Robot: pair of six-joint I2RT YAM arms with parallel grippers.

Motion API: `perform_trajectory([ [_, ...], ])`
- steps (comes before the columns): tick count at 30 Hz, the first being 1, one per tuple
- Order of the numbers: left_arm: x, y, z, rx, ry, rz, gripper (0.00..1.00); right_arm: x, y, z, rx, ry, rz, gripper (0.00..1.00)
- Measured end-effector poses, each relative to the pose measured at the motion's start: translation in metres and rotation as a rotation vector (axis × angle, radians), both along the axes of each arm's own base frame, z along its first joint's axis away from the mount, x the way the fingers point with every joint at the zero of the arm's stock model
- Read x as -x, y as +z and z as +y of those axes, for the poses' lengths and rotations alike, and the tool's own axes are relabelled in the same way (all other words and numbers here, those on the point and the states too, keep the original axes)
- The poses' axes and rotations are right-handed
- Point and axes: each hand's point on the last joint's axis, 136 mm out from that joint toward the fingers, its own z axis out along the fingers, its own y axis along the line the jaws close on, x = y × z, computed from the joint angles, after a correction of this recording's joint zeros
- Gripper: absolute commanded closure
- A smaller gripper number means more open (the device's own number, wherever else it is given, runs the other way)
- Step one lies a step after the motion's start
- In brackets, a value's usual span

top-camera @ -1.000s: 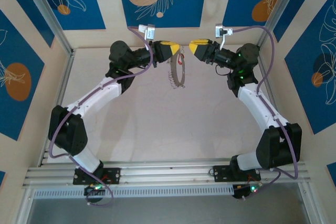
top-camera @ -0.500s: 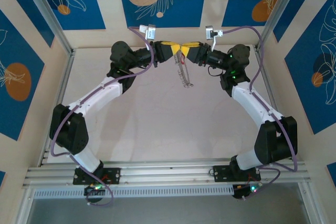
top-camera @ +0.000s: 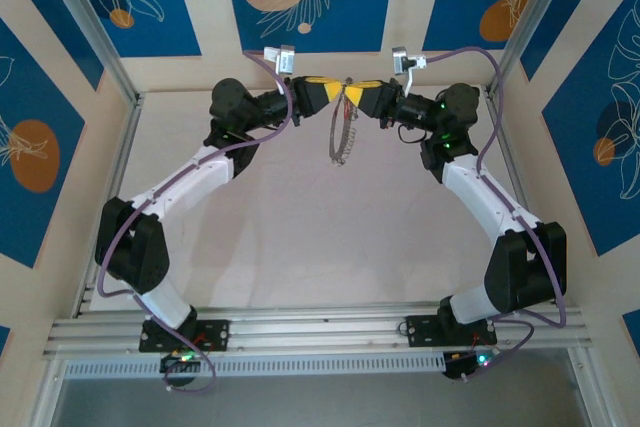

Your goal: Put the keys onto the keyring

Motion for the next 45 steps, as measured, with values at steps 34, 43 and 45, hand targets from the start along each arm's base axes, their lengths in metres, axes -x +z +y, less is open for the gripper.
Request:
perform_trajectory([
  [34, -0.01, -0.01, 0.044, -0.339, 0.014, -0.122, 0.43, -0.015, -0.008, 0.008, 0.361, 0.089, -0.031, 1.0],
  [43, -0.011, -0.026, 0.037, -0.402, -0.063, -0.117, 0.56, -0.019, -0.039, 0.016, 0.402, 0.155, 0.05, 1.0],
  [45, -0.013, -0.032, 0.035, -0.414, -0.081, -0.105, 0.57, -0.017, -0.038, 0.017, 0.404, 0.173, 0.048, 1.0],
])
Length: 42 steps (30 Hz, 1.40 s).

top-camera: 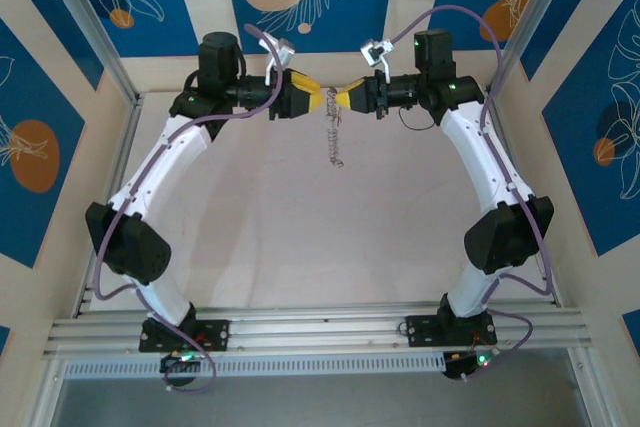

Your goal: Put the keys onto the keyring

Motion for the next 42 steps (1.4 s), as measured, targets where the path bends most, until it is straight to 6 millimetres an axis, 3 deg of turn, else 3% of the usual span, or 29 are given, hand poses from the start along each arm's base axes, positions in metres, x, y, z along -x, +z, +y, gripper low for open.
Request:
perform_trajectory([
  [9, 0.0, -0.009, -0.003, -0.021, -0.043, 0.027, 0.6, 0.011, 0.005, 0.003, -0.001, 0.047, -0.009, 1.0],
  [31, 0.003, -0.016, -0.015, -0.024, -0.09, 0.05, 0.59, 0.011, -0.001, 0.005, 0.004, 0.057, 0.007, 1.0],
  [40, 0.01, -0.014, -0.021, -0.018, -0.124, 0.053, 0.75, 0.011, -0.001, 0.005, 0.003, 0.06, 0.01, 1.0],
  [42, 0.011, -0.014, -0.021, -0.019, -0.126, 0.047, 0.84, 0.011, -0.001, 0.005, 0.002, 0.06, 0.01, 1.0],
])
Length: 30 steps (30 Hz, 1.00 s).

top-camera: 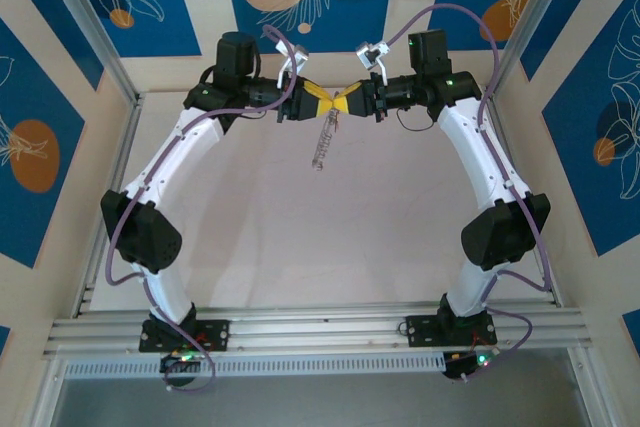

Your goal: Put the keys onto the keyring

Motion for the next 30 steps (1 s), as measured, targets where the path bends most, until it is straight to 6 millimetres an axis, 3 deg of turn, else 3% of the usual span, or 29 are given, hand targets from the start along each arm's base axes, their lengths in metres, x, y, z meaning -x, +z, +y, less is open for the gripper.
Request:
perform_trajectory([
  [3, 0.001, -0.001, 0.0, -0.004, -0.003, -0.005, 1.0, 0.001, 0.001, 0.0, -0.004, 0.005, 0.001, 1.0],
  [6, 0.001, -0.001, 0.001, -0.005, -0.003, -0.011, 1.0, 0.001, 0.001, 0.0, -0.006, 0.008, 0.002, 1.0],
  [9, 0.0, 0.0, 0.0, 0.001, -0.001, -0.017, 1.0, -0.001, 0.002, -0.001, -0.013, 0.004, 0.006, 0.74],
  [12, -0.001, -0.001, -0.001, 0.014, 0.005, -0.018, 1.0, -0.007, 0.0, -0.007, -0.033, -0.02, 0.007, 0.62],
  [21, -0.012, -0.013, -0.006, 0.076, 0.062, 0.068, 1.0, 0.014, 0.007, -0.044, -0.096, -0.196, -0.068, 0.59],
  [25, -0.011, 0.002, -0.005, 0.124, 0.067, 0.06, 1.0, 0.017, -0.002, -0.047, -0.114, -0.293, -0.114, 0.59],
  [30, -0.005, 0.025, -0.003, 0.18, 0.062, 0.026, 1.0, 0.003, -0.03, -0.044, -0.101, -0.397, -0.109, 0.57],
])
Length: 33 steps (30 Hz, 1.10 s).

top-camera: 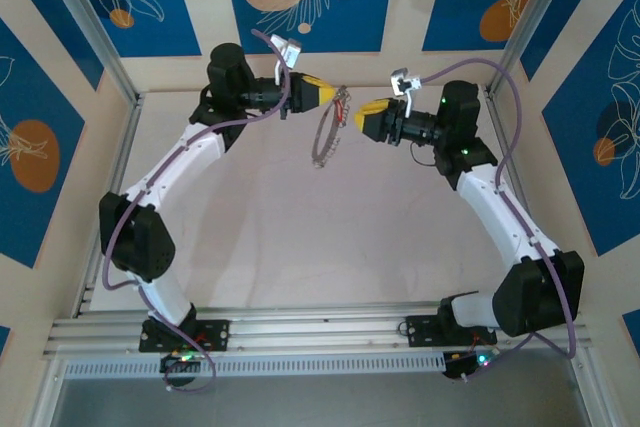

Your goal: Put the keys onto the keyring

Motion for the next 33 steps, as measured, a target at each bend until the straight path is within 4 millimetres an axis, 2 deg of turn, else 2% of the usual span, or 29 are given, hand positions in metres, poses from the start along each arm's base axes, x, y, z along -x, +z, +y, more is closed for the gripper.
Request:
perform_trajectory([
  [3, 0.003, 0.008, 0.002, 0.023, -0.003, -0.01, 1.0, -0.002, -0.003, 0.006, 0.002, -0.023, -0.014, 0.55],
  [13, 0.004, 0.009, 0.002, 0.038, -0.006, 0.008, 1.0, 0.009, 0.02, 0.022, -0.003, -0.043, -0.135, 0.54],
  [21, 0.005, 0.011, 0.002, 0.044, -0.008, 0.009, 1.0, 0.014, 0.021, 0.031, 0.008, -0.029, -0.162, 0.53],
  [30, 0.006, 0.013, 0.002, 0.049, -0.01, 0.004, 1.0, 0.006, 0.031, 0.036, 0.013, -0.047, -0.202, 0.54],
  [33, 0.006, 0.013, 0.001, 0.049, -0.012, 0.007, 1.0, 0.001, 0.035, 0.038, 0.014, -0.05, -0.212, 0.57],
])
